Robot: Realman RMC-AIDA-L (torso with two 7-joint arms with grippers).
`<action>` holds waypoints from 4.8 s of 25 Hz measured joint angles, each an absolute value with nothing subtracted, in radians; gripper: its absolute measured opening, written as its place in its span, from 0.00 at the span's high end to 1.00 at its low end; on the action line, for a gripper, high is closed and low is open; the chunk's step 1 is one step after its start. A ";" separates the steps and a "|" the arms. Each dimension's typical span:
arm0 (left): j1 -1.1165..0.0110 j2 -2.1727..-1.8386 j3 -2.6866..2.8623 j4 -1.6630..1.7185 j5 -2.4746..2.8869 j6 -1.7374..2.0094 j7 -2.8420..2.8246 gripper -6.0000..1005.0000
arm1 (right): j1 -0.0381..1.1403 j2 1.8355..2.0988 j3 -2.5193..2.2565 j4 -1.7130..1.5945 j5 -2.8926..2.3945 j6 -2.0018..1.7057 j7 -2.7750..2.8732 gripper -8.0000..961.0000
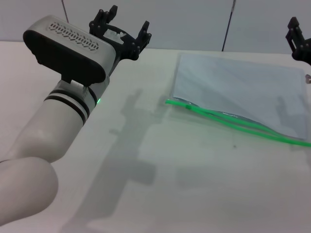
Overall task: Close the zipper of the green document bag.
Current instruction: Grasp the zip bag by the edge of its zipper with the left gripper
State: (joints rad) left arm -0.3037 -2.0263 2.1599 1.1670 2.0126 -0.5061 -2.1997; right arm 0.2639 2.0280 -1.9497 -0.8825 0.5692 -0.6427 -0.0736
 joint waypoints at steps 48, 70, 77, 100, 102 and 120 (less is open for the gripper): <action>-0.333 -1.890 2.186 1.231 2.044 -0.412 -2.601 0.23 | 0.267 2.028 -1.951 -0.877 0.569 -0.644 -0.064 0.40; -0.454 -1.857 2.056 1.320 2.169 0.230 -2.447 0.23 | 0.267 2.027 -1.952 -0.876 0.569 -0.644 -0.063 0.40; -0.453 -1.897 1.961 1.355 2.169 0.434 -2.254 0.23 | 0.268 2.026 -1.953 -0.876 0.569 -0.644 -0.063 0.40; -0.476 -2.029 1.822 1.347 2.530 0.713 -2.022 0.23 | 0.259 2.023 -2.007 -0.941 0.517 -0.644 -0.063 0.40; -0.479 -2.028 1.825 1.347 2.533 0.714 -2.029 0.23 | 0.255 2.023 -2.009 -0.952 0.510 -0.644 -0.063 0.40; -0.511 -2.031 1.920 1.222 2.593 0.531 -2.022 0.32 | 0.247 2.023 -2.009 -0.963 0.509 -0.644 -0.063 0.40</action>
